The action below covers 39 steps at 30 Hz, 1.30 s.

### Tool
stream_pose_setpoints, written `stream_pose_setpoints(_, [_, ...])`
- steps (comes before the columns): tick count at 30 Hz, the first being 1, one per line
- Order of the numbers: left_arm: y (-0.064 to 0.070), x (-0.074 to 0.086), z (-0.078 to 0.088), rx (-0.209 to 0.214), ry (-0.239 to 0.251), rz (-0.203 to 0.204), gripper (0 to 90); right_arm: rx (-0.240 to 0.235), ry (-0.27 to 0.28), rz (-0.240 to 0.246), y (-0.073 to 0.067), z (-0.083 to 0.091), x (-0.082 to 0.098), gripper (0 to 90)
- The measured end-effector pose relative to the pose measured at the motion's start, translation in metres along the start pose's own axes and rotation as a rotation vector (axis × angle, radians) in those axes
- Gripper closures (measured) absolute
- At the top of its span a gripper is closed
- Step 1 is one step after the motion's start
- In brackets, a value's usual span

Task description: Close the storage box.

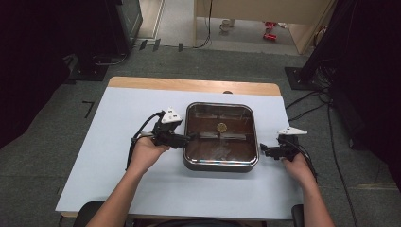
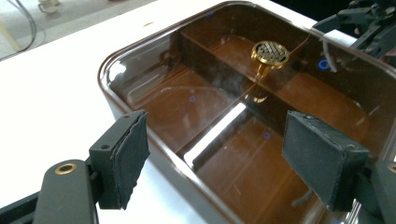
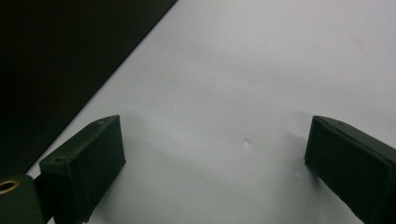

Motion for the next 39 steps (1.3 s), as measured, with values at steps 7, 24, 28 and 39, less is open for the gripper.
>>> stream_pose_setpoints(7, [-0.007, 0.014, 0.013, -0.04, 0.004, 0.023, 22.5, -0.001, 0.0, 0.0, 0.0, 0.0, 0.0, 4.2])
stream_pose_setpoints(24, [-0.02, 0.054, 0.028, -0.1, 0.023, 0.045, 21.7, -0.001, 0.0, -0.001, 0.0, 0.0, 0.0, 4.2])
stream_pose_setpoints(28, [-0.026, 0.072, 0.028, -0.144, 0.011, 0.026, 21.7, -0.001, 0.0, -0.001, 0.0, 0.0, 0.0, 4.2])
stream_pose_setpoints(39, [-0.03, 0.106, 0.019, -0.165, -0.039, 0.129, 21.2, -0.001, -0.002, 0.0, 0.0, 0.0, 0.0, 4.2])
Point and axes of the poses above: each handheld gripper's, and its own axes: z roughly backward along the jaws, x roughly out of its underside, y roughly to its right, the point moved 7 cm from there along -z, roughly forward along the jaws, and after that the axes turned 5 degrees about -y, right-handed, at the moved point
